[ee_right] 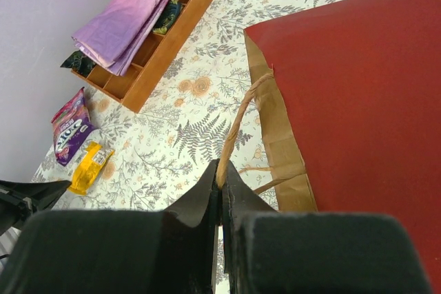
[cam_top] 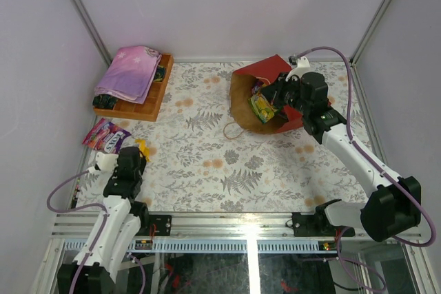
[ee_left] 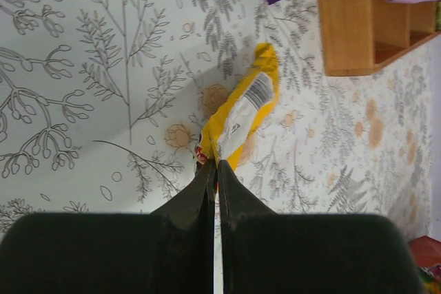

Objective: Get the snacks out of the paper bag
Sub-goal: Place the snack at the center of the board.

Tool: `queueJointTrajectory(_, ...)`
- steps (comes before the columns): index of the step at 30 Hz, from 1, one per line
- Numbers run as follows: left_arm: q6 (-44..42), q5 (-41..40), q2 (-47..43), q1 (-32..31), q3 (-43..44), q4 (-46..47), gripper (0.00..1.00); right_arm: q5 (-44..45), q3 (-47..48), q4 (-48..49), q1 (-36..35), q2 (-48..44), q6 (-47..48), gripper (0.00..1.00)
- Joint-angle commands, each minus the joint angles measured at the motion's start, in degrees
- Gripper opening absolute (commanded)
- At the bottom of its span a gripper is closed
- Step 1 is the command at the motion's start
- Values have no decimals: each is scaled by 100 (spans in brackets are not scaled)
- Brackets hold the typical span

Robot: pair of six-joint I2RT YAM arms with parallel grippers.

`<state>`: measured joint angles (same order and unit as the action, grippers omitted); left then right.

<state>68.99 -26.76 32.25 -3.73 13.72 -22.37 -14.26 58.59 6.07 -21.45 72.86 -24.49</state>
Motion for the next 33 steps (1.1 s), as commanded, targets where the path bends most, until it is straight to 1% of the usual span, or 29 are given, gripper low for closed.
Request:
queueJointTrajectory(1, 15, 285, 430, 260, -163, 624, 0, -171, 223, 226, -71, -36, 48, 0)
queueJointTrajectory(8, -353, 1184, 1731, 981, -37, 1933, 0, -216, 233, 189, -70, -43, 47, 0)
queueJointTrajectory(9, -410, 1331, 1911, 1097, 24, 2129, 2, -217, 228, 185, -74, -59, 58, 0)
queueJointTrajectory(10, -483, 1511, 2070, 1204, 75, 2221, 10, -211, 226, 163, -70, -73, 65, 0)
queueJointTrajectory(11, -544, 1670, 2225, 1294, 122, 2394, 23, -186, 217, 147, -72, -91, 85, 0)
queueJointTrajectory(12, -580, 1823, 2321, 1344, 157, 2503, 48, -164, 213, 133, -78, -117, 97, 0)
queueJointTrajectory(13, -613, 1947, 2385, 1370, 153, 2617, 77, -143, 202, 112, -71, -129, 115, 0)
queueJointTrajectory(14, -639, 2089, 2406, 1377, 152, 2687, 97, -112, 203, 95, -70, -146, 137, 0)
queueJointTrajectory(15, -649, 2155, 2385, 1377, 156, 2682, 100, -93, 192, 74, -74, -153, 147, 0)
queueJointTrajectory(19, -644, 2236, 1894, 1375, 325, 2084, 100, -83, 168, 82, -70, -160, 145, 0)
queueJointTrajectory(22, -651, 2651, 1269, 1347, 335, 1937, 100, -128, 140, 166, -78, -120, 80, 0)
queueJointTrajectory(23, -635, 2793, 1060, 1276, 334, 1960, 100, -153, 136, 201, -77, -98, 46, 0)
queueJointTrajectory(25, -752, 2903, 842, 942, 435, 2027, 100, -188, 130, 268, -70, -53, -35, 0)
queueJointTrajectory(27, -1201, 2943, 1040, 348, 745, 2155, 100, -238, 113, 348, -76, -19, -120, 0)
queueJointTrajectory(28, -1530, 2897, 1333, -58, 1041, 2104, 100, -273, 115, 375, -77, 9, -148, 0)
queueJointTrajectory(29, -1842, 2799, 1895, -477, 1423, 1950, 100, -291, 114, 378, -78, 31, -171, 0)
queueJointTrajectory(31, -2420, 2350, 2777, -1559, 2201, 1626, 100, -318, 125, 383, -74, 44, -211, 0)
queueJointTrajectory(33, -2757, 1715, 3502, -2607, 2786, 1608, 100, -308, 132, 359, -72, 21, -211, 0)
